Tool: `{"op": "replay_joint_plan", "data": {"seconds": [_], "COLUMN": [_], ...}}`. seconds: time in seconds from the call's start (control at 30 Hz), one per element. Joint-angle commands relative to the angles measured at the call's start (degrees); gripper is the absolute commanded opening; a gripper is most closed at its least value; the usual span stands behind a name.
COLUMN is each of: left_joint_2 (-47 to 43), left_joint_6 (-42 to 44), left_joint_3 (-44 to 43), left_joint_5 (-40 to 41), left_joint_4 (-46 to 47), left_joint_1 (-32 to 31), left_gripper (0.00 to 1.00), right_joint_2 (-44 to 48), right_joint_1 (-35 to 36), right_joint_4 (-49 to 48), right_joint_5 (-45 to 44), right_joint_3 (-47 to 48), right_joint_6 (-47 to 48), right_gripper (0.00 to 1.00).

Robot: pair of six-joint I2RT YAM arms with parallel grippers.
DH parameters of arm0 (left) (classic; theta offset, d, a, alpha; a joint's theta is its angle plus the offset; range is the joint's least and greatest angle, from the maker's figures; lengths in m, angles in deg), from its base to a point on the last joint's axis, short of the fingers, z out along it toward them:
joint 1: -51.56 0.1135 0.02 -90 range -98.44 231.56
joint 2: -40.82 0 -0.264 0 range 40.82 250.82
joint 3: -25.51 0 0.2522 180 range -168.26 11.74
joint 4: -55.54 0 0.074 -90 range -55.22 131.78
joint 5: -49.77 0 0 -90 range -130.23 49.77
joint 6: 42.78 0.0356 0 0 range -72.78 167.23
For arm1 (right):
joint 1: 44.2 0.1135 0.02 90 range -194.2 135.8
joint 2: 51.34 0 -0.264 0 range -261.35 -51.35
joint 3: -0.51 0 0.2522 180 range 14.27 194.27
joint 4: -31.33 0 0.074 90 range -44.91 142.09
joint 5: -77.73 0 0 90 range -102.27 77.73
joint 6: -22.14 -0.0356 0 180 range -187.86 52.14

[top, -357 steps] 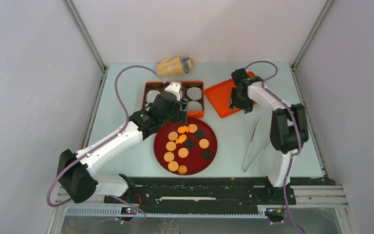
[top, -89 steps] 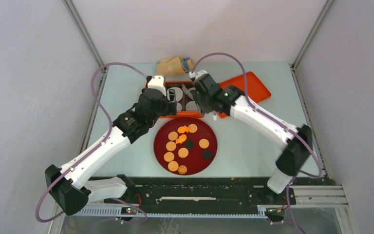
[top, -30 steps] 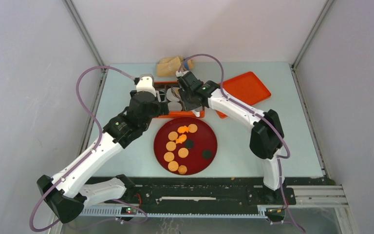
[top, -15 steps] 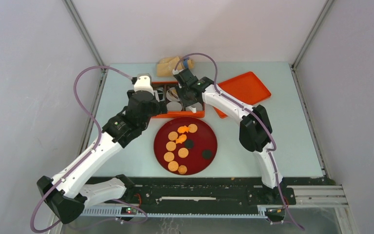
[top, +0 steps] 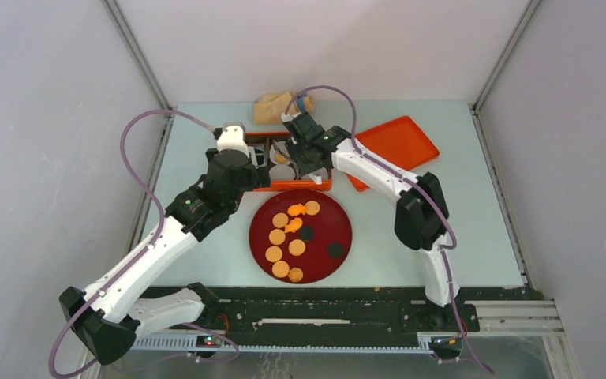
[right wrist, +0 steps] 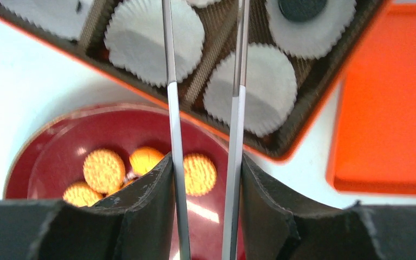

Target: Pack the cookies

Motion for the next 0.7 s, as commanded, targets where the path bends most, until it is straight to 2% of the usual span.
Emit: {"op": "replay_joint_plan", "data": {"seconds": [0.0,0.2,0.37,0.53,0.67], "left_joint_2": [-1.5,-1.3,-0.5,1.0,1.2], "left_joint_6": [-0.1,-0.9,-1.7,-2.3,-2.8], "left_joint_3": [0.6,-0.3,-0.6,-1.6,-1.6], "left_joint_5": [-0.2,-0.5,-2.4,-4.9,-6.5], "left_joint_4": [1.3,0.8,1.2,1.5,2.0], "left_joint_1": [0.3,0.4,0.4,0.4,0.4], "left_gripper": [0.85,0.84,0.85,0.84,0.84], "right_joint_2": [16.9,33.7,45.8,54.5,58.4], "right_joint_1": [3.6,10.7,17.1,23.5,27.8], "right_joint_4": [-3.6,-0.3,5.6,12.8,14.3], "right_joint_5": [-5.1,-9.8,-9.9,-9.1,-7.7], "right_joint_3": [-8.7,-23.5,-37.1,-46.3,-52.1], "right_joint_6": [1.0,-2.1,-8.4,-18.4,-25.1], "right_gripper": [0.48,0.47,0.47,0.48,0.48]}}
